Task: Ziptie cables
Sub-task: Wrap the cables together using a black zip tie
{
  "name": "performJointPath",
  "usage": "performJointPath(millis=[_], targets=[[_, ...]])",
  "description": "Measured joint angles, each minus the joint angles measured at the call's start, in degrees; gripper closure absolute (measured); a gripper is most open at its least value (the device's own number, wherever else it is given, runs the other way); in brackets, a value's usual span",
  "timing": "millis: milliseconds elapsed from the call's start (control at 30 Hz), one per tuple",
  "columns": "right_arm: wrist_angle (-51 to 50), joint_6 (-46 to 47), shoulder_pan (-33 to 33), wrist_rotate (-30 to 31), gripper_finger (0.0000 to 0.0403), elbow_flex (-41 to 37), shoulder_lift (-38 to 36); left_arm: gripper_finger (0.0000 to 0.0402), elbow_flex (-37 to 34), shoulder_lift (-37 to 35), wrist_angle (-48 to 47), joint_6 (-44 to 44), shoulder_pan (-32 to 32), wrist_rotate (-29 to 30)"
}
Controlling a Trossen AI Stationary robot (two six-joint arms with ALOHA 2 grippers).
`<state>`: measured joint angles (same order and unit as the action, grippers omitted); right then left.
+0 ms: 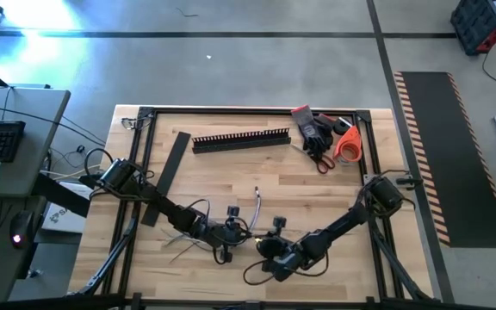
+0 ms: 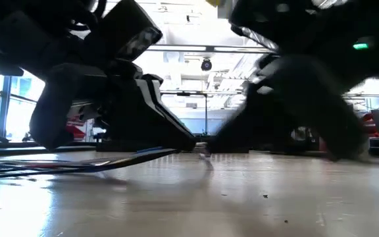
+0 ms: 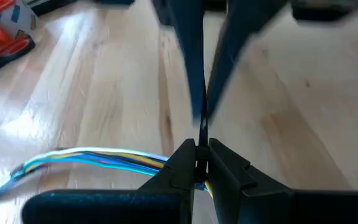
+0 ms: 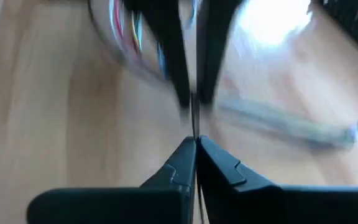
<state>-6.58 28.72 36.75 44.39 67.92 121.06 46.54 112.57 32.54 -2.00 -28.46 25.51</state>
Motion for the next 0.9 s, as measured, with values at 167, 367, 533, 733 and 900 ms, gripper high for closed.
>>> performJointPath(millis=[167, 367, 533, 733, 900], targets=[[-14.3, 13.9, 4.6, 1.8, 0.0402, -0.3, -0.9, 0.0387, -0.2, 0.0, -2.3, 0.1, -0.3, 0.4], [-22.1, 22.4, 7.2, 4.9, 0.0402, -0.4, -2.9, 0.0387, -0.2, 0.0, -2.3, 0.3, -0.2, 0.5], [-17.4, 13.6, 6.0, 3.5, 0.0386, -0.3, -4.9, 0.0387, -0.2, 0.0, -2.6, 0.9, -0.2, 0.5], [0.6, -2.4, 2.1, -0.5, 0.0298, -0.2, -3.6, 0.0387, -0.2, 0.0, -2.6, 1.8, -0.2, 0.4], [8.1, -7.3, -2.0, -3.4, 0.0243, -0.2, -0.2, 0.0387, -0.2, 0.0, -2.4, 1.8, -0.2, 0.3]])
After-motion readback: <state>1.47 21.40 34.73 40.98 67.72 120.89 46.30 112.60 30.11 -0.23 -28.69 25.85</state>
